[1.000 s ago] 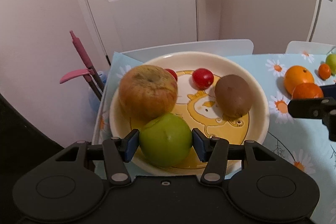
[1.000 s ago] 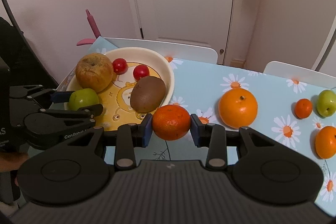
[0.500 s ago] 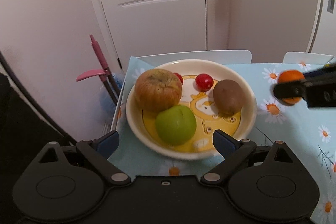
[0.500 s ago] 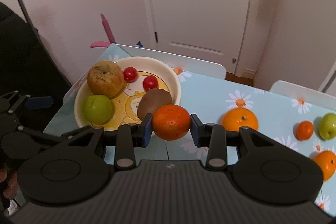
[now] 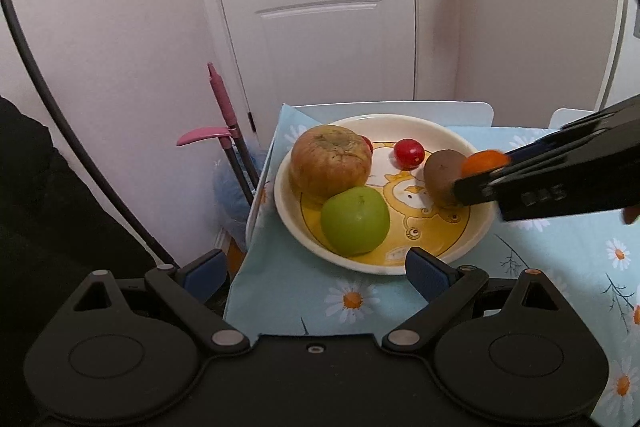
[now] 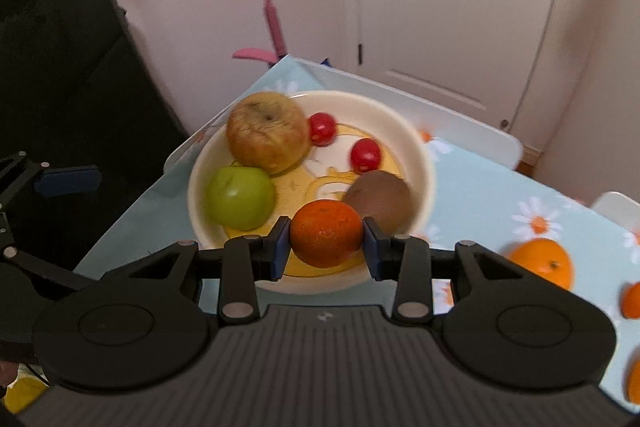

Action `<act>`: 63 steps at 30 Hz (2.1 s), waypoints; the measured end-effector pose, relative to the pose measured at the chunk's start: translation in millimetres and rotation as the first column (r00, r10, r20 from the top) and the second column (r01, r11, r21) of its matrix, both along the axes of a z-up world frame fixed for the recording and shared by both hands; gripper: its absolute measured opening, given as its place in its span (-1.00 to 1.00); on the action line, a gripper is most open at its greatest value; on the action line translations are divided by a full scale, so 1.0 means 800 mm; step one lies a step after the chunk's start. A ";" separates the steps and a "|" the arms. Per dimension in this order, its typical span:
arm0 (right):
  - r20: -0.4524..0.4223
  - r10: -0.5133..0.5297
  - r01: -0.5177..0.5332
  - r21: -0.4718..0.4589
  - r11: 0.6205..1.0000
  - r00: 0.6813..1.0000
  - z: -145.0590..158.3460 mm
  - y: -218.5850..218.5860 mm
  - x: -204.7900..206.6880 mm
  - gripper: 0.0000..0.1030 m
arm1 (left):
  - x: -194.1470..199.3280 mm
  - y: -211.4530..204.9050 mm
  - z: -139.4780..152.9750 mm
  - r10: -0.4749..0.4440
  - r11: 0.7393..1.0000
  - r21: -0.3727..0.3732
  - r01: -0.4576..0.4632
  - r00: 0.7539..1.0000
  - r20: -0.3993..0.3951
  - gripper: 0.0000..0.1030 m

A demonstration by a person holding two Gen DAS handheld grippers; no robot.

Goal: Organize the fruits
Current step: 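Carry green apple and tangerine into the white dish and open both tools, then withdraw both tools from the dish toward the loose oranges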

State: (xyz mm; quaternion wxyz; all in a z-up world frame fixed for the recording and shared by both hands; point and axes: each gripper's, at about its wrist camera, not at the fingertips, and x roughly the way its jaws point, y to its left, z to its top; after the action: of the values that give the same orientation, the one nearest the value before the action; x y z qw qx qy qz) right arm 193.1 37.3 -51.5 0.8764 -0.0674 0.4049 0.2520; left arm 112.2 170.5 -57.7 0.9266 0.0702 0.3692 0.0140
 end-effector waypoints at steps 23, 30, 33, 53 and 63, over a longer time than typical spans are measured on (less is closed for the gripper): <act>0.037 -0.035 0.034 0.026 0.999 0.999 0.001 -0.003 -0.014 1.00 | -0.010 0.012 -0.006 -0.019 1.000 0.002 0.019 1.000 -0.009 0.91; 0.062 -0.107 0.104 0.044 0.994 0.992 0.027 -0.022 -0.030 1.00 | -0.013 0.008 0.015 -0.048 0.999 -0.005 0.048 0.999 0.016 0.91; 0.073 -0.141 0.137 0.052 0.989 0.987 0.039 -0.033 -0.039 1.00 | -0.013 0.005 0.023 -0.068 0.998 -0.003 0.068 0.997 0.023 0.91; 0.120 -0.346 0.342 0.057 0.938 0.930 0.081 -0.204 -0.099 1.00 | -0.028 -0.096 0.068 -0.171 0.985 -0.012 0.172 0.982 0.078 0.92; 0.114 -0.329 0.329 0.025 0.944 0.937 0.065 -0.321 -0.105 1.00 | -0.022 -0.195 0.063 -0.134 0.991 -0.015 0.135 0.989 0.068 0.92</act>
State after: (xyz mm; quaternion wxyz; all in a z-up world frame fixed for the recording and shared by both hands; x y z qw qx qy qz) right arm 109.2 -219.2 0.8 0.9285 -0.0110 0.3579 0.0986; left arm 94.5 14.1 -7.1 0.9379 0.0853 0.3325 -0.0497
